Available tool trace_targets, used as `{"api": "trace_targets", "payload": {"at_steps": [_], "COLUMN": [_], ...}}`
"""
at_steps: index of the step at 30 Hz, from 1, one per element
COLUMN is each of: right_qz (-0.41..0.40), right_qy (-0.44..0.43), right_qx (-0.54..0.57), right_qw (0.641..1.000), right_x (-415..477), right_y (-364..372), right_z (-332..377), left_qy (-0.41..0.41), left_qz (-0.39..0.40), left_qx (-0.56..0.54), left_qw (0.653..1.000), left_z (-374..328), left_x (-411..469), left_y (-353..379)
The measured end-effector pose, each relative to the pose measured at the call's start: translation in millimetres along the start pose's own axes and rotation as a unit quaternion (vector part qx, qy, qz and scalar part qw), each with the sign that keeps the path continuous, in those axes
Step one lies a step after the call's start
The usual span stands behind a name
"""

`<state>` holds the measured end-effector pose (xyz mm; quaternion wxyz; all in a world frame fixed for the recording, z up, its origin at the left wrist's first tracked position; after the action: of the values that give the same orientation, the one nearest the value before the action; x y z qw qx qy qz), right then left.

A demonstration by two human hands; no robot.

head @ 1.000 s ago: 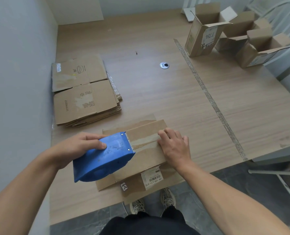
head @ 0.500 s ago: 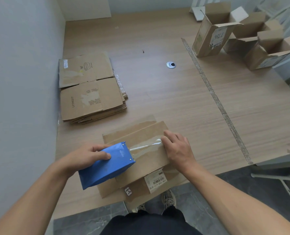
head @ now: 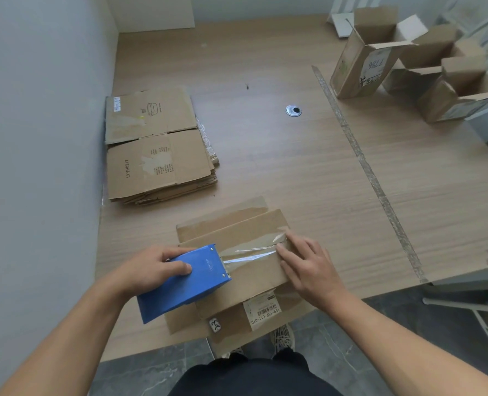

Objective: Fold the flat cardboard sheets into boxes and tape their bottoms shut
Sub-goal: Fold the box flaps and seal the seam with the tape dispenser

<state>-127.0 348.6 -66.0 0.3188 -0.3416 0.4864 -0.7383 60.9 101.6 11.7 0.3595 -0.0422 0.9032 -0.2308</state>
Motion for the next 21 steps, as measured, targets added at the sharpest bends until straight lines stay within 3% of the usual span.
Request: {"api": "trace_targets", "payload": {"at_steps": [7, 12, 16, 21], "right_qz": [0.023, 0.09, 0.142, 0.151], "right_qy": [0.058, -0.012, 0.001, 0.021], "right_qx": [-0.049, -0.053, -0.034, -0.011], "right_qw": [0.997, 0.994, 0.989, 0.988], "right_x": [14.5, 10.3, 0.7, 0.7], "right_y": [-14.3, 13.6, 26.0, 20.5], "right_z": [18.7, 44.8, 40.3, 40.8], "left_qy": [-0.009, -0.007, 0.003, 0.045], "left_qz": [-0.005, -0.004, 0.003, -0.007], "left_qx": [0.018, 0.02, 0.004, -0.003], "left_qw": [1.0, 1.0, 1.0, 0.999], "left_z": [-1.9, -4.1, -8.0, -24.0], "left_x": [-2.9, -9.2, -20.3, -37.0], "left_y": [-0.3, -3.3, -2.8, -9.2]}}
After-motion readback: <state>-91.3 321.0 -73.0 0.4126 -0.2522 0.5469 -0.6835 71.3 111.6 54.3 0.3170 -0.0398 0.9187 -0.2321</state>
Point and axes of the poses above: each hand's wrist, its own x-axis towards the middle knuckle, its own y-axis out of the palm, z = x × y, the point moved 5 cm from there along x, towards the middle knuckle, and after that the axes turned 5 degrees about y, right-handed, at the moved point
